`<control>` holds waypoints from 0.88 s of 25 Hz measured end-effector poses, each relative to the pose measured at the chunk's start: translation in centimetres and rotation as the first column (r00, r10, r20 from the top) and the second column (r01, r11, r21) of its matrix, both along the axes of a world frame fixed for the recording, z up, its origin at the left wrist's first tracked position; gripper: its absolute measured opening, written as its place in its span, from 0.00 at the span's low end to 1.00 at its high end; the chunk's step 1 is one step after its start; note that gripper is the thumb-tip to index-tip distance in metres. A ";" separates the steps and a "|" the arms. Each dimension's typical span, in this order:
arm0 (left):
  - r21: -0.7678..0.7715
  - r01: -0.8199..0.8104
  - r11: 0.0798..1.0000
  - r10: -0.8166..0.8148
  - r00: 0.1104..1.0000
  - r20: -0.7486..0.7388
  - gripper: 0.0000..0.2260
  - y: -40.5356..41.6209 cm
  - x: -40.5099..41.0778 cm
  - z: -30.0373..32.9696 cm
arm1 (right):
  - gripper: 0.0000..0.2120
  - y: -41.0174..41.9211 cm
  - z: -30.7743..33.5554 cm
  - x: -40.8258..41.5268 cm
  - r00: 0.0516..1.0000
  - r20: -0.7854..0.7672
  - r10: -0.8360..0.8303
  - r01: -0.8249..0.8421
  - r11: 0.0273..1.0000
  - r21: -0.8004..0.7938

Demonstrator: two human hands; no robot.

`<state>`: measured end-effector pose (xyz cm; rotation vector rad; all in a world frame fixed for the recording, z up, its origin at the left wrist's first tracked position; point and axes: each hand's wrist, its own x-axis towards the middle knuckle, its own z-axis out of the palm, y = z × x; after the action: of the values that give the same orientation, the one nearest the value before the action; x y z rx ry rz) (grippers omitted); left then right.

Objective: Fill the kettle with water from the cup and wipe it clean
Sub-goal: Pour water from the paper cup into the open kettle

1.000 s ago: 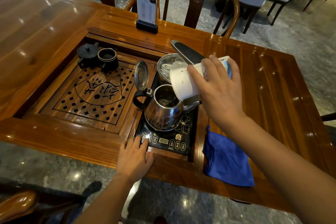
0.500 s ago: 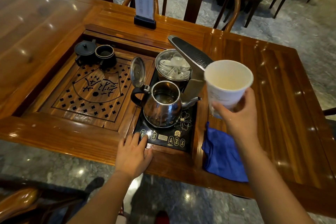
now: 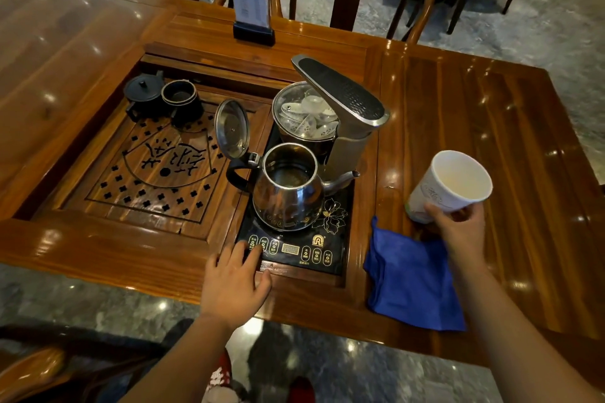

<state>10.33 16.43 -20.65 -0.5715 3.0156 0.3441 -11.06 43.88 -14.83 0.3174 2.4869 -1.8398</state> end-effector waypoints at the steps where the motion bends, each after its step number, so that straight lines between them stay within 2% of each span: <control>1: -0.001 -0.002 1.000 0.002 1.000 -0.002 0.22 0.0 0.0 0.0 | 0.37 0.0 -0.2 -0.1 1.000 0.000 0.011 -0.011 1.000 0.007; 9: -0.016 0.003 1.000 -0.004 1.000 -0.017 0.21 0.1 -0.1 -0.1 | 0.39 0.4 -0.6 -0.1 0.998 -0.010 0.058 -0.058 0.998 0.016; 15: -0.016 -0.005 1.000 0.004 1.000 -0.022 0.21 0.2 0.0 -0.2 | 0.43 1.1 -0.4 0.0 0.985 -0.049 0.164 -0.162 0.986 0.038; 20: -0.019 -0.004 1.000 0.004 1.000 -0.015 0.22 0.2 0.0 -0.2 | 0.42 1.7 0.4 0.9 0.982 -0.063 0.179 -0.177 0.984 0.035; 22: -0.017 -0.002 1.000 0.002 1.000 -0.006 0.23 0.1 0.0 -0.2 | 0.40 1.8 0.6 2.8 0.992 -0.052 0.112 -0.110 0.993 0.043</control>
<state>10.31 16.56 -20.82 -0.5756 3.0266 0.3215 -8.31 45.70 -14.24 0.1286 2.5236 -1.7814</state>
